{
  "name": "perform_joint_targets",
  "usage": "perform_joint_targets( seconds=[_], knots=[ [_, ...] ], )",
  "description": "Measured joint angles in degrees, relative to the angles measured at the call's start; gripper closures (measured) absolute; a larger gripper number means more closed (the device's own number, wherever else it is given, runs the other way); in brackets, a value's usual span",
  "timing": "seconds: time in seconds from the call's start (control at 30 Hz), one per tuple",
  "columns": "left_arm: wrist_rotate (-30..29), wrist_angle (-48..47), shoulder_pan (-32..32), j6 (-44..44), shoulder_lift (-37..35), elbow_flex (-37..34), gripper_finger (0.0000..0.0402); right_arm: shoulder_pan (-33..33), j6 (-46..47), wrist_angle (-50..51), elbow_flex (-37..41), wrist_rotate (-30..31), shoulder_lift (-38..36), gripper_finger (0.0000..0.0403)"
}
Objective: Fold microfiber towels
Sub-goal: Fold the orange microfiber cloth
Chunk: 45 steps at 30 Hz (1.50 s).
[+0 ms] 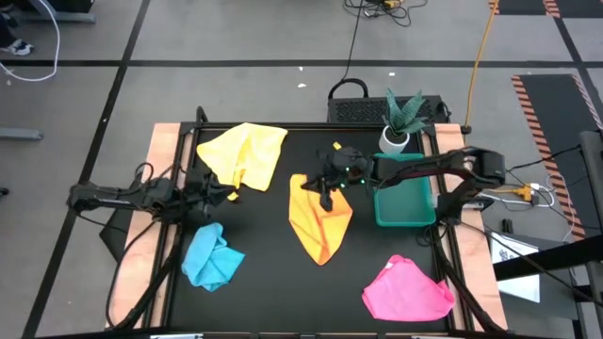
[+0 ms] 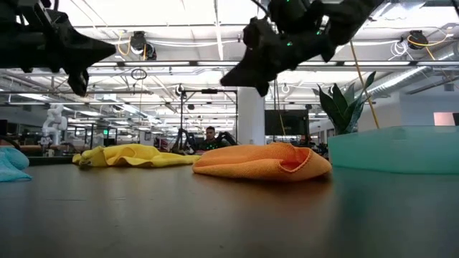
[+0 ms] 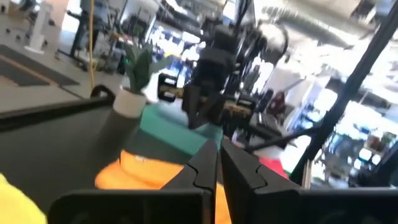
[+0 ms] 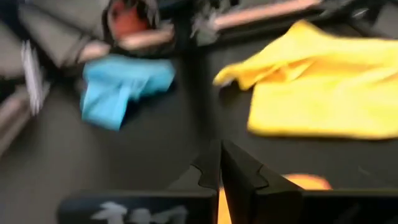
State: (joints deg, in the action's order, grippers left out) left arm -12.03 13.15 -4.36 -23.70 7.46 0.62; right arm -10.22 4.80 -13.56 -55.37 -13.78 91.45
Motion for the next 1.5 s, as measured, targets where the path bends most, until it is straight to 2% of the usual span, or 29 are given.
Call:
perform_joint_targets(
  seconds=[0.13,0.37,0.47,0.67,0.77,0.93,1.17,1.37,1.5],
  knots=[
    [0.01,6.08,-2.51,0.04,8.9,-0.02,0.038,4.75,-6.03,9.98,0.05,1.54,-2.95,0.038],
    [0.0,21.75,-4.83,-0.24,24.93,-0.02,0.038,16.32,-2.62,21.62,0.09,10.94,-3.14,0.0317],
    [0.03,28.46,-5.67,1.75,31.09,-0.02,0.038,17.16,2.39,25.19,0.09,13.92,-3.12,0.0283],
    [0.0,37.13,-9.08,7.54,43.6,2.77,0.038,14.36,5.21,25.93,1.08,13.76,-0.23,0.0243],
    [0.0,37.04,-11.11,11.26,49.96,6.83,0.038,12.75,5.5,25.46,1.07,12.71,2.54,0.0243],
    [0.04,37.1,-13.91,17.67,60.89,14.98,0.038,11.65,5.49,25.66,1.07,4.5,6.33,0.0257],
    [0.09,33.16,-17.01,20.67,72.9,25.52,0.038,16.82,5.19,27.27,1.05,-3.1,6.31,0.0281],
    [0.13,32.31,-19.31,27.16,83.26,33.08,0.038,24.69,5.01,27.18,1.05,-1.78,6.28,0.0305],
    [0.15,31.26,-20.11,29.64,89.72,38.1,0.038,29.91,4.79,27.25,1.05,5.06,6.3,0.034]
  ],
)
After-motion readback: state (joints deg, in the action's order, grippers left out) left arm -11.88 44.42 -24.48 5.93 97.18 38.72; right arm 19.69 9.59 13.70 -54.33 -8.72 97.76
